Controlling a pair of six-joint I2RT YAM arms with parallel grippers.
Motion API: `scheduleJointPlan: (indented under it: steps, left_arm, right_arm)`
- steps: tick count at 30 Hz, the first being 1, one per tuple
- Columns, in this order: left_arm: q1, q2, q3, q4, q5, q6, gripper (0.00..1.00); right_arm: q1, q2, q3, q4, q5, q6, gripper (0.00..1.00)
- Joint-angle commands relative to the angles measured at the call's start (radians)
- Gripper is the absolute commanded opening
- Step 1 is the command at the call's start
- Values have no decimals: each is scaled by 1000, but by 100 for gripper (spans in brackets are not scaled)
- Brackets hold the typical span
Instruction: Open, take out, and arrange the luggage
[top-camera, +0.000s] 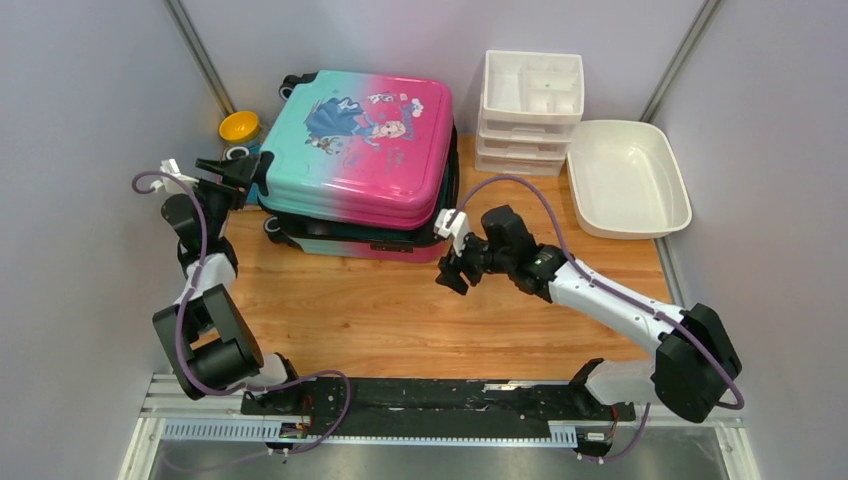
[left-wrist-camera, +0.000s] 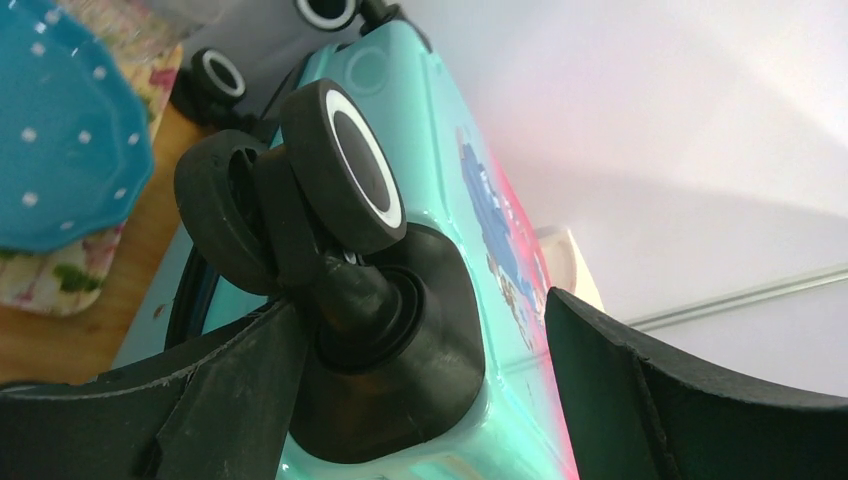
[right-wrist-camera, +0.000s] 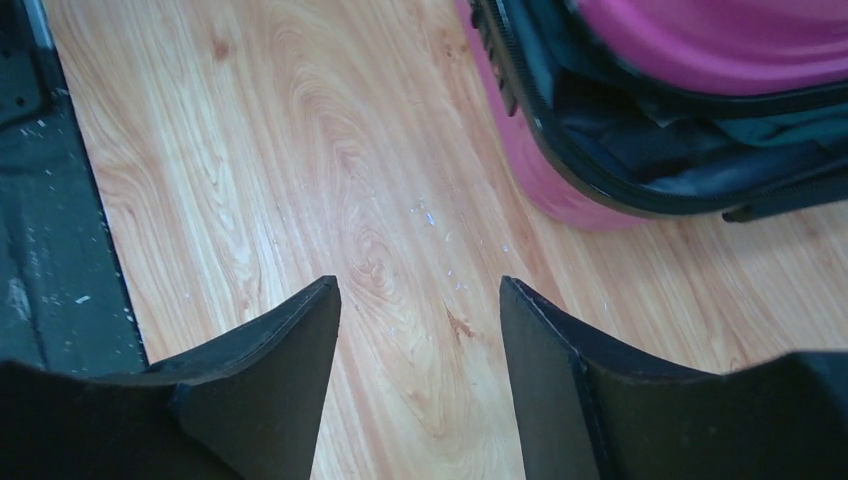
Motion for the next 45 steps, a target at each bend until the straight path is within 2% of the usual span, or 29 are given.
scheduleJointPlan:
  steps: [1,5,11,15,18,21,26,31,34,37,38,40,41,45]
  left_arm:
    - [-41,-24,196,57,-35,6,93]
    - [-64,-18,284,0,-70,14,93]
    - [-67,40,401,-26,-56,27,93]
    - [-73,75,448,-26,-56,32,94]
    - [-81,92,485,-36,-55,41,93]
    - [-83,94,502,-50,-41,53,93]
    - [-83,22,422,-73,-12,132,94]
    - [-74,-87,298,-205,36,244,94]
    - [-66,-144,240,-366,20,313,93]
    - [-67,-198,157,-408,80,343,94]
    - [-70,-208,142,-418,130,395,94]
    - [-86,-213,154,-539,190,504,94]
    - [-93,-218,163,-611,188,628,93]
    - [-171,-198,190,-902,191,923,83]
  right_arm:
    - [99,-29,-18,154,167,-143,63]
    - [167,20,32,216,224,-199,62]
    - [211,178,162,441,377,-281,58]
    - [210,359,343,579,512,-376,46]
    - [198,477,452,679,594,-453,42]
    - [165,575,616,692,640,-479,39]
    - [90,707,891,672,661,-515,38]
    - [15,824,1142,615,649,-521,38]
    - [-31,936,1357,572,635,-518,39]
    - [-74,1066,1561,567,609,-533,41]
    - [-86,1125,1609,572,603,-553,42]
    - [-100,1163,1664,619,579,-573,44]
    - [-111,1181,1663,633,574,-577,46]
    - [-132,1175,1623,664,566,-544,46]
